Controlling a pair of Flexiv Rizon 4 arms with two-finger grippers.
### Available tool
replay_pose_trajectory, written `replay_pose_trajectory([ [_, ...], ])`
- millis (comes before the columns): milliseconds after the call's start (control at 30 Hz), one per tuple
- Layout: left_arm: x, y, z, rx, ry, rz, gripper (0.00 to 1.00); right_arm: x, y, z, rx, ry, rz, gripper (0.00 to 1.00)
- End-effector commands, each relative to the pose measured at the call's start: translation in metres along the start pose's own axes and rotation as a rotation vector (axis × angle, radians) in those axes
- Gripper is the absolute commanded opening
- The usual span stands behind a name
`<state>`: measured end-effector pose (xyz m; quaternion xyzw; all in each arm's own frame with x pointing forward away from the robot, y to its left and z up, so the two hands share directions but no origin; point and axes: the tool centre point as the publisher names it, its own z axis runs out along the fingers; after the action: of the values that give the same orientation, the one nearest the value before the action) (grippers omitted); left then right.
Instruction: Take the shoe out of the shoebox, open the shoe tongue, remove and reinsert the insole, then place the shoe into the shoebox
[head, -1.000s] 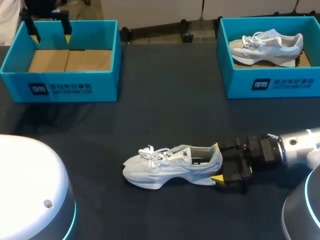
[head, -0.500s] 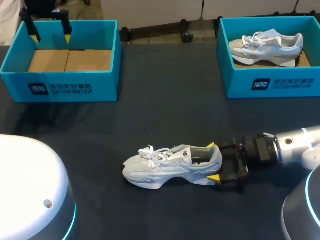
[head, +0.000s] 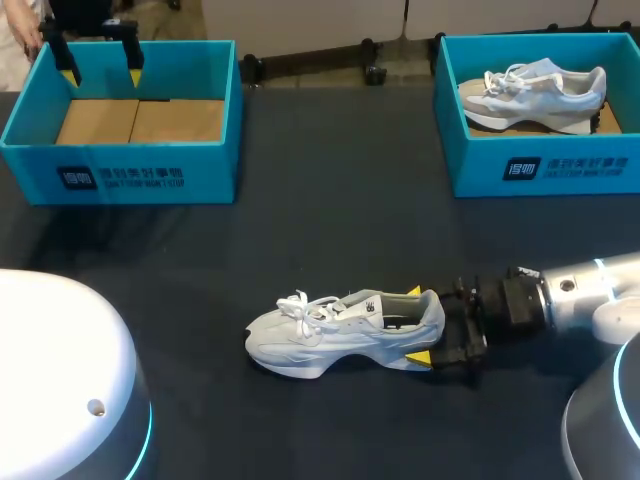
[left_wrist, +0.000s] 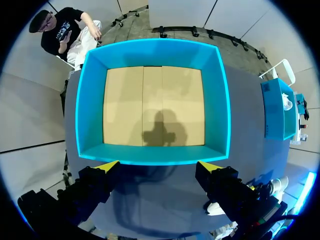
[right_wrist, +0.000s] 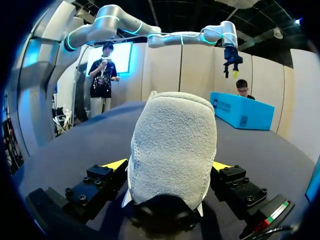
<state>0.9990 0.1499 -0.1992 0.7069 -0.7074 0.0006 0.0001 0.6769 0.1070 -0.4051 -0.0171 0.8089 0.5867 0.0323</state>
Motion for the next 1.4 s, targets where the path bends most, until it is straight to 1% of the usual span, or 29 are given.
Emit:
replay_pose_trajectory([
  [33,0.000,0.000,0.000,0.000,0.000,0.000,1.00,-0.002,0.000,0.006,0.005,0.003,0.000,1.00],
  [433,0.000,0.000,0.000,0.000,0.000,0.000,1.00,-0.001,-0.001,0.011,0.004,0.005,0.004,1.00],
  [467,0.000,0.000,0.000,0.000,0.000,0.000,1.00,-0.001,-0.002,0.012,0.006,0.005,0.005,0.89],
  [500,0.000,0.000,0.000,0.000,0.000,0.000,1.00,-0.001,-0.002,0.012,0.006,0.005,0.005,0.64],
  [533,0.000,0.000,0.000,0.000,0.000,0.000,1.00,0.000,-0.003,0.012,0.007,0.005,0.006,0.35],
  [567,0.000,0.000,0.000,0.000,0.000,0.000,1.00,0.000,-0.003,0.012,0.006,0.005,0.007,0.20],
  [600,0.000,0.000,0.000,0.000,0.000,0.000,1.00,0.001,-0.003,0.012,0.005,0.004,0.007,0.00],
  [933,0.000,0.000,0.000,0.000,0.000,0.000,1.00,0.006,0.000,0.011,-0.009,0.003,-0.006,0.00],
  [1267,0.000,0.000,0.000,0.000,0.000,0.000,1.00,0.006,0.000,0.011,-0.009,0.003,-0.006,0.00],
  [1333,0.004,0.008,-0.002,0.013,0.003,0.009,1.00,0.006,0.000,0.011,-0.009,0.003,-0.006,0.00],
  [1400,0.010,0.016,-0.007,-0.004,0.006,-0.024,1.00,0.006,0.000,0.011,-0.009,0.003,-0.006,0.00],
])
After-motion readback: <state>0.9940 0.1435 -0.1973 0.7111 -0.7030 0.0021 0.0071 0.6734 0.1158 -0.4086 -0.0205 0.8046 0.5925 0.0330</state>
